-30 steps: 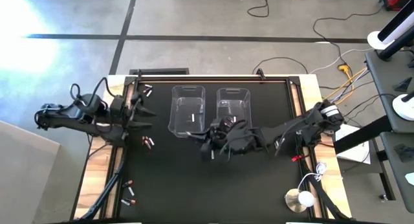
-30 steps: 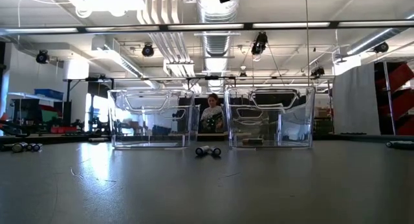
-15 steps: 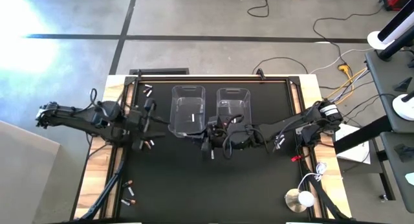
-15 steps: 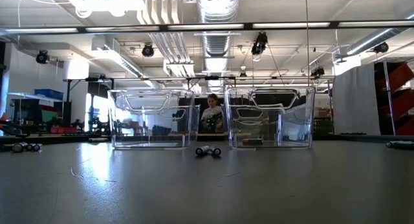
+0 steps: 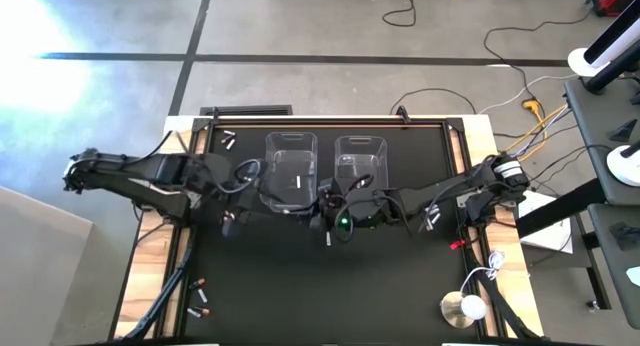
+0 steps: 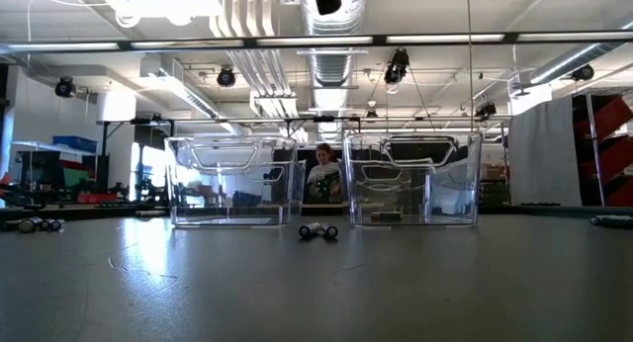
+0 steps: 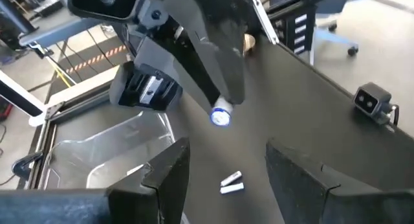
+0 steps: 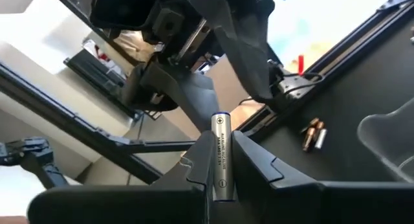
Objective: Sort batteries
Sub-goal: Put the white battery into the left transparent bin
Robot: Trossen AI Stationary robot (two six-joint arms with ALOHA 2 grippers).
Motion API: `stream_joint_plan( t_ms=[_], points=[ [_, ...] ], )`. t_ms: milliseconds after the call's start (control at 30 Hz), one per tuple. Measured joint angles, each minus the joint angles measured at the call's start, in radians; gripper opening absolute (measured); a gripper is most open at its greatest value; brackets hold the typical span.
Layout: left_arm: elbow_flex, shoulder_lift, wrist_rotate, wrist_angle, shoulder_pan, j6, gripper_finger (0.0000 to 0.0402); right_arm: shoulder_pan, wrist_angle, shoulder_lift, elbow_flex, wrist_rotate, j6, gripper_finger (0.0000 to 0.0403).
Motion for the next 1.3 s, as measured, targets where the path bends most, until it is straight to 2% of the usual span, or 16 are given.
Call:
stream_joint_plan(
  t_ms=[233, 367, 567, 733, 1033, 1300],
  points=[
    [0.071, 0.047, 0.006, -0.015, -0.008, 0.048, 0.0177, 0.001, 0.000, 0.000, 0.000, -0.023, 0.036, 0.0031],
    [0.087, 0.063, 0.033, -0.019, -0.014, 0.102, 0.0159, -0.005, 0.001, 0.000, 0.000, -0.029, 0.062, 0.0031],
    [0.093, 0.081, 0.053, -0.023, -0.018, 0.159, 0.0133, -0.027, 0.012, 0.000, 0.000, -0.097, 0.099, 0.0030],
    [0.093, 0.092, 0.050, -0.017, -0.018, 0.159, 0.0116, -0.028, 0.016, 0.000, 0.000, -0.125, 0.105, 0.0030],
    [0.093, 0.118, 0.006, 0.003, -0.019, 0.166, 0.0115, -0.028, 0.033, 0.000, 0.000, -0.148, 0.108, 0.0030],
    [0.093, 0.090, 0.006, 0.011, -0.027, 0.111, 0.0115, -0.031, 0.032, 0.000, 0.000, -0.145, 0.110, 0.0029]
  ],
)
